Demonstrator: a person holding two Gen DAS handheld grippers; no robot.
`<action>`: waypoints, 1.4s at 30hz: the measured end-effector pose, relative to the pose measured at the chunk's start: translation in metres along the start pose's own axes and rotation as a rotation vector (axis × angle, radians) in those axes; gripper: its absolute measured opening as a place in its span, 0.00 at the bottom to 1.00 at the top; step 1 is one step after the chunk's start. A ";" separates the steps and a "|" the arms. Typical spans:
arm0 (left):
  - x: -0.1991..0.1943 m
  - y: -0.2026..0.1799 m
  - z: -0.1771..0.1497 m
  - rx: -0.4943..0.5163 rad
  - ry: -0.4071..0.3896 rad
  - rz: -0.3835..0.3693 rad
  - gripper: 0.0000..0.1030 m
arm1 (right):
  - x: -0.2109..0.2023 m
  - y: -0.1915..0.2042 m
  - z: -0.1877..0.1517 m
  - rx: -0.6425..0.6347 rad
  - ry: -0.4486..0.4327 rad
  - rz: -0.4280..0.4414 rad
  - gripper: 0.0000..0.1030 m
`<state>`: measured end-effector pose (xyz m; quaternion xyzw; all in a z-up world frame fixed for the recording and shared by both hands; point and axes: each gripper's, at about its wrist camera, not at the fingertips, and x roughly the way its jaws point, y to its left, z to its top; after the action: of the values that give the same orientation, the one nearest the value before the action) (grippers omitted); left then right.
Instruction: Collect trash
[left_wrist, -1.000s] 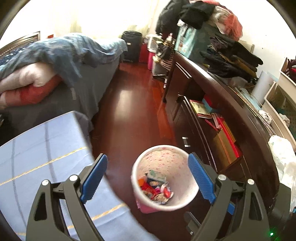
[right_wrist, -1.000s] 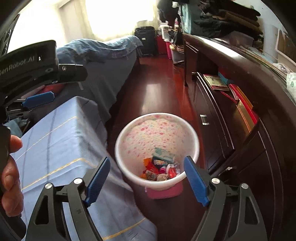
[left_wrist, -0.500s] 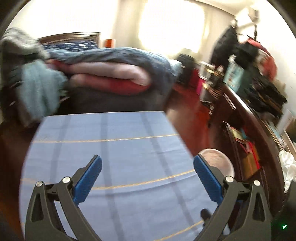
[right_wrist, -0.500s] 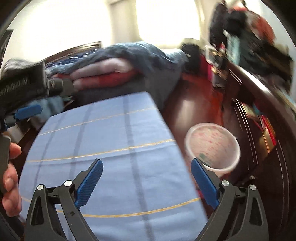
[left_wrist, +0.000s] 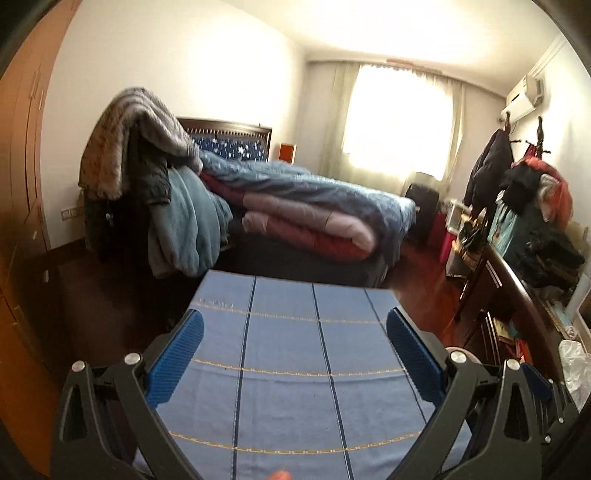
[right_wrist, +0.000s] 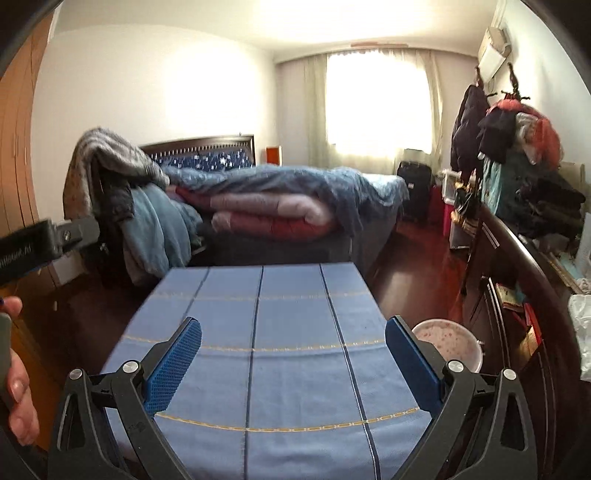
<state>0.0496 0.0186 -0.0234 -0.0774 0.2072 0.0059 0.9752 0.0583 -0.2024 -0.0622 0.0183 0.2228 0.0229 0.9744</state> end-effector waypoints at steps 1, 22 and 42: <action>-0.009 0.000 0.002 0.006 -0.015 -0.004 0.97 | -0.004 0.004 0.002 -0.003 -0.009 -0.007 0.96; -0.084 -0.015 0.007 0.041 -0.152 -0.012 0.97 | -0.062 0.019 0.017 -0.039 -0.123 -0.032 0.96; -0.099 -0.016 0.004 0.037 -0.178 -0.014 0.97 | -0.079 0.018 0.016 -0.036 -0.148 -0.048 0.96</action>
<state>-0.0380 0.0053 0.0229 -0.0602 0.1193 0.0023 0.9910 -0.0062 -0.1886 -0.0130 -0.0028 0.1502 0.0024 0.9886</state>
